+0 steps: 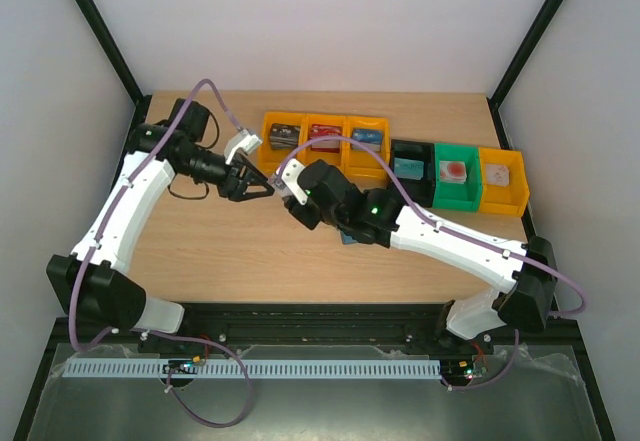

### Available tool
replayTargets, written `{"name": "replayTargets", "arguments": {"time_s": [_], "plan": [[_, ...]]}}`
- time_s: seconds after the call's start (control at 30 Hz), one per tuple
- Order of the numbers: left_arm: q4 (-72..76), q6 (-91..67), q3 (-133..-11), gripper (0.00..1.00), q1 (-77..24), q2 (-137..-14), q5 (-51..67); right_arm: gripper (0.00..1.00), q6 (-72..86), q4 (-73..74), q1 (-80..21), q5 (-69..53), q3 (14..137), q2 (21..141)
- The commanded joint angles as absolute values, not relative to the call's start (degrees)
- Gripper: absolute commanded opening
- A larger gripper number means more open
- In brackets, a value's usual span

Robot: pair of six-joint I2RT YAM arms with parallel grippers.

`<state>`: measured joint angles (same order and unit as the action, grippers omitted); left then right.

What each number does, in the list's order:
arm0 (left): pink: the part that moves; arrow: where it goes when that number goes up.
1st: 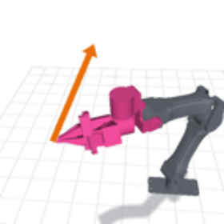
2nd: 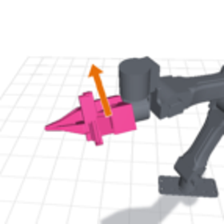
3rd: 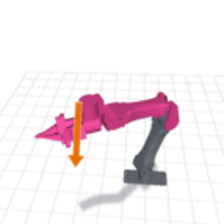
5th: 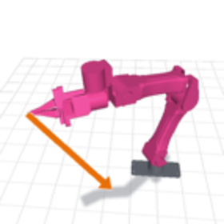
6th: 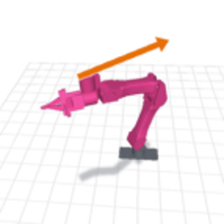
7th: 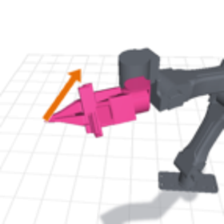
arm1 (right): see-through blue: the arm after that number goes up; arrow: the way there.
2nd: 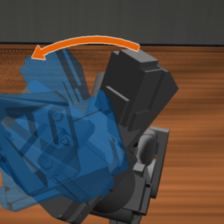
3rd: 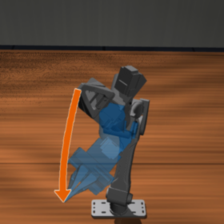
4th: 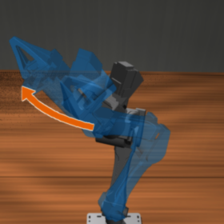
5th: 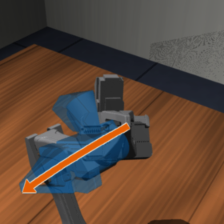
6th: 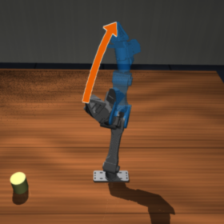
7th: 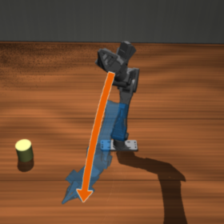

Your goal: Take the credit cards out of the card holder

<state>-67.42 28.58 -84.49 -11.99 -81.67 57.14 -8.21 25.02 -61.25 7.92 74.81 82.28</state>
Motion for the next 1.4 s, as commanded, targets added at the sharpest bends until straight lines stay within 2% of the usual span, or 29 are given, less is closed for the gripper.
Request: {"name": "replayTargets", "arguments": {"time_s": [0.0, 0.2, 0.33, 0.37, 0.5, 0.57, 0.67, 0.8, 0.97, 1.07, 1.17, 1.37], "plan": [[-63.2, 24.0, -83.1, 0.47, -12.7, -81.1, 55.8, 0.47, -9.7, 23.5, -61.5, 4.5, 77.1, 82.1], [-62.7, 23.7, -82.9, 0.04, -12.9, -80.2, 56.4, 0.46, -10.4, 24.2, -61.5, 3.5, 77.3, 82.0], [-62.1, 24.3, -81.4, 0.02, -12.9, -78.6, 57.3, 0.48, -10.3, 23.3, -61.5, 2.7, 77.0, 81.8], [-61.8, 24.3, -81.2, 0.02, -12.9, -78.2, 57.1, 0.55, -9.8, 22.8, -61.5, 3.1, 76.7, 81.6], [-58.9, 21.2, -82.2, 0.02, -12.1, -76.9, 51.0, 1.00, -6.1, 17.7, -60.8, 7.3, 73.2, 78.0], [-58.5, 20.6, -86.1, 0.02, -10.4, -77.0, 46.1, 0.99, -3.2, 13.5, -58.0, 4.9, 70.8, 74.5], [-54.6, 17.5, -95.1, 0.02, -4.6, -76.8, 43.8, 0.99, 5.4, 4.0, -49.6, -7.9, 67.6, 69.0], [-50.1, 11.2, -101.1, 0.02, -3.5, -77.4, 51.5, 0.99, 19.8, -13.0, -41.9, -28.5, 62.8, 65.2], [-42.4, 0.4, -101.6, 0.02, -3.6, -77.5, 61.2, 1.00, 40.2, -33.4, -41.6, -34.8, 61.4, 69.4], [-40.5, -2.6, -102.1, 0.02, -4.3, -77.2, 62.9, 0.87, 49.3, -43.3, -41.7, -34.9, 61.8, 72.9], [-38.5, -5.0, -101.0, 0.02, -5.7, -76.8, 64.4, 0.76, 53.5, -46.4, -41.8, -36.1, 64.8, 77.2], [-35.9, -7.7, -98.3, 0.02, -6.5, -76.1, 68.0, 0.63, 56.1, -50.4, -42.3, -36.8, 66.4, 81.4]]}}
